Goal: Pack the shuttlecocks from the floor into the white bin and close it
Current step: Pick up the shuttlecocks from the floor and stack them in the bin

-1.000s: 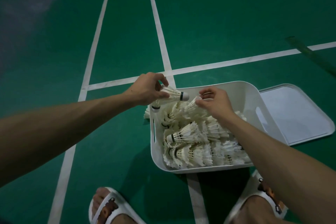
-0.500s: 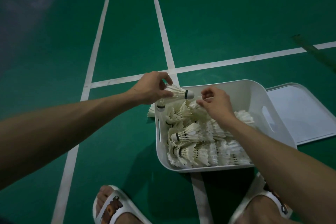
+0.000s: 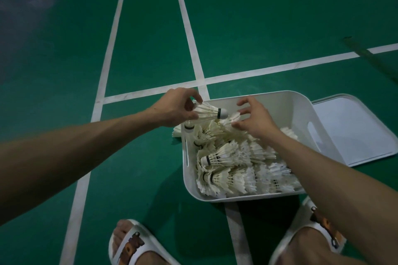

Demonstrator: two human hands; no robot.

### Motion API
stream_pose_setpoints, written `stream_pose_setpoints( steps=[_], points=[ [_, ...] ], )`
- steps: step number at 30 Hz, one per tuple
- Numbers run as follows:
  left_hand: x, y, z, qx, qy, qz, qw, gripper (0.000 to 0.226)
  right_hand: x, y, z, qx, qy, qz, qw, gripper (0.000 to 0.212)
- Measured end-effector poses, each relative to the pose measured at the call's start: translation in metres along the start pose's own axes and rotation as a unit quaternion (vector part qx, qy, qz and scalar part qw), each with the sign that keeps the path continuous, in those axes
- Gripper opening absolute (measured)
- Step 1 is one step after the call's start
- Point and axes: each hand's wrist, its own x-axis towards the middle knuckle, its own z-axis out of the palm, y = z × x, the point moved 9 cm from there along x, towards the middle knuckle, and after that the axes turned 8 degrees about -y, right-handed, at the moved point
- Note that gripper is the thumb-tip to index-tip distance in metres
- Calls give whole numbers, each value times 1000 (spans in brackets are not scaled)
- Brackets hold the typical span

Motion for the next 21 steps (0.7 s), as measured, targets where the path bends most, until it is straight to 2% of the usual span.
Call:
stream_pose_setpoints(
  steps=[5,10,15,17,19,21],
  points=[
    [3,3,3,18,-4,9,1000,40,5,6,7,-8,-18,3,1000,49],
    [6,13,3,26,-9,24,999,41,5,2,2,-45,-70,-9,997,57],
    [16,32,8,40,-40,39,998,41,0,-4,-36,-82,-16,-25,996,51],
    [20,39,14,63,-61,44,995,44,-6,-11,-48,-60,-12,-43,997,48],
    [23,49,19,84,-73,56,992,47,-12,-23,-51,-25,-43,-72,996,49],
    [25,59,23,90,-79,69,990,48,-19,-37,-42,-8,-107,-86,990,56]
  ],
)
